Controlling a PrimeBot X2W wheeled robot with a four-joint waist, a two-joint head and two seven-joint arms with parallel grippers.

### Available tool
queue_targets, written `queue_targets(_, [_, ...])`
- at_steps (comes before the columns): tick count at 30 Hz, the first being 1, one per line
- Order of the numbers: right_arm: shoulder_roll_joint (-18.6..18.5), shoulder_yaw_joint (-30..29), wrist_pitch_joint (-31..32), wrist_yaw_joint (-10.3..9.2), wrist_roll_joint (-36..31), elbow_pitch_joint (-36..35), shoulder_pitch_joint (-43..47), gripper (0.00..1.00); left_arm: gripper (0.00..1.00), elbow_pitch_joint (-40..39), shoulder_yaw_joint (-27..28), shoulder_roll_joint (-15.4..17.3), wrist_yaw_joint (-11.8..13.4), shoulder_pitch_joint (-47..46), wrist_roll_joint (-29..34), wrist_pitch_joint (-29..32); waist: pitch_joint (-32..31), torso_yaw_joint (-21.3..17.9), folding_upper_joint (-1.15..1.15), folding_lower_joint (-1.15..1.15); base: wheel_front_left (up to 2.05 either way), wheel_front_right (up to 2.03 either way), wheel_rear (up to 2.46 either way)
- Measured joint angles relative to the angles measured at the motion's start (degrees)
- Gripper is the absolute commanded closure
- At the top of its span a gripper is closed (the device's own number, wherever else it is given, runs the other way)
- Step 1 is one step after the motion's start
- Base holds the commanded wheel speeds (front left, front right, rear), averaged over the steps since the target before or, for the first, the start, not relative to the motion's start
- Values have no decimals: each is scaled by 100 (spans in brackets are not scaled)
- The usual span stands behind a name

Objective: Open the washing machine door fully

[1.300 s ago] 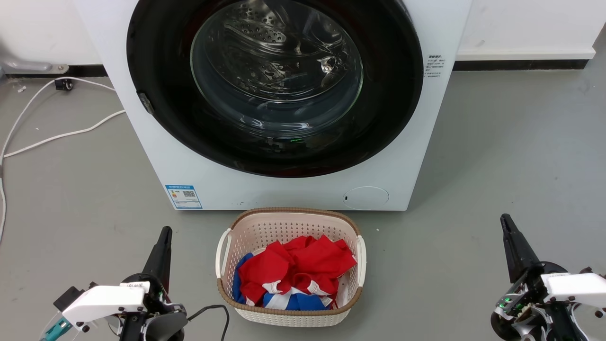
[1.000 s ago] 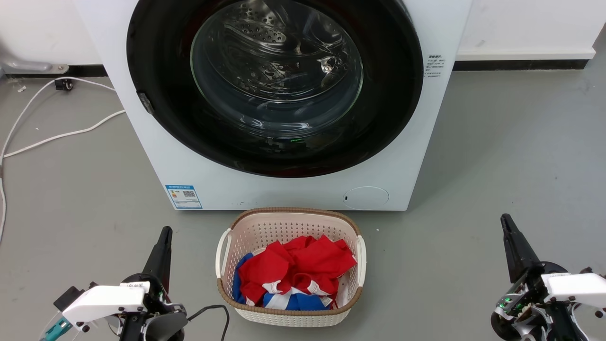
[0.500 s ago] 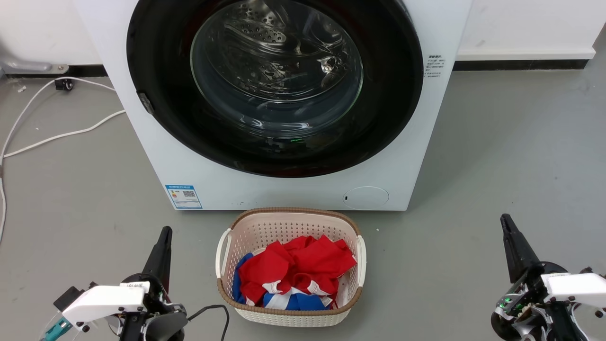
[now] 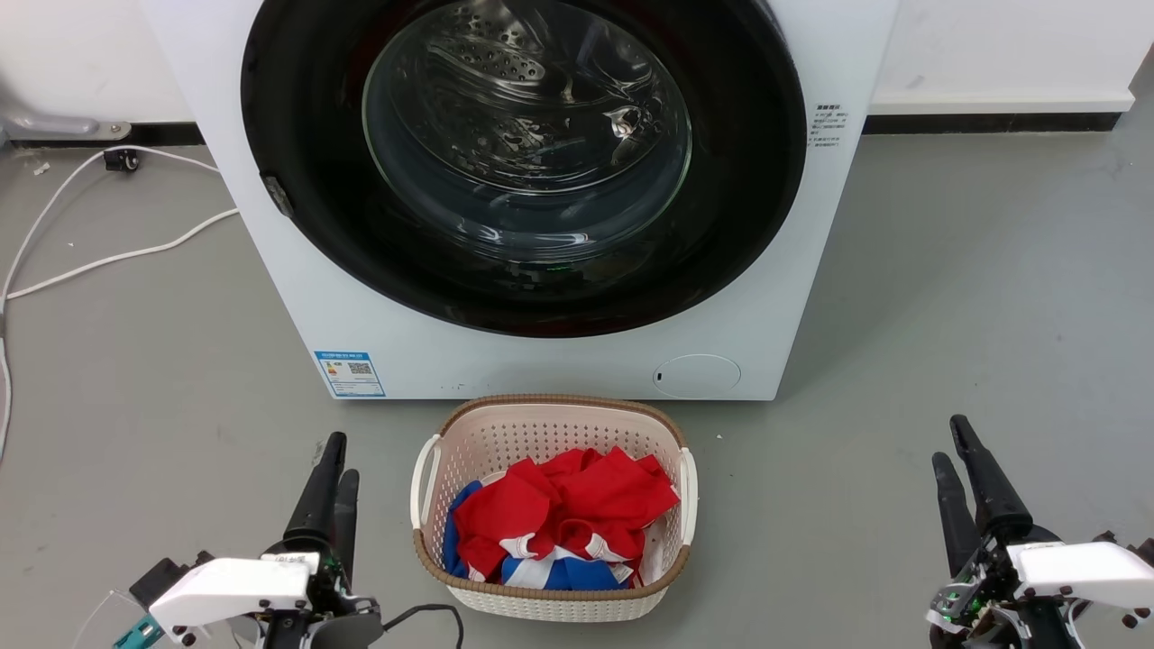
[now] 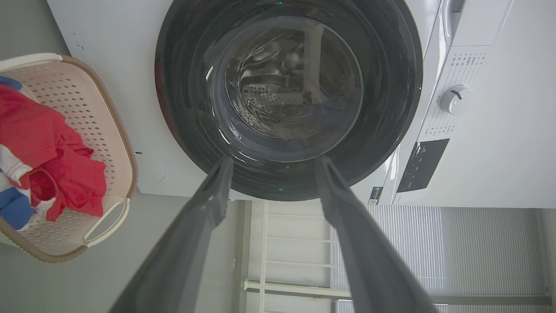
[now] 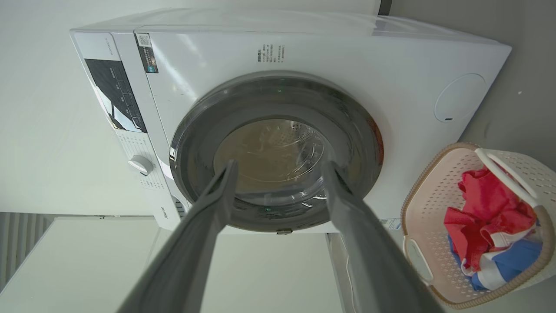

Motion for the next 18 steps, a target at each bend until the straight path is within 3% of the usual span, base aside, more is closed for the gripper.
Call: queue_targets(18, [-14, 136, -433, 0, -2123, -475, 25, 0, 0, -543, -343, 24, -1, -34, 2225, -428, 10, 10, 0, 0, 0, 0, 0])
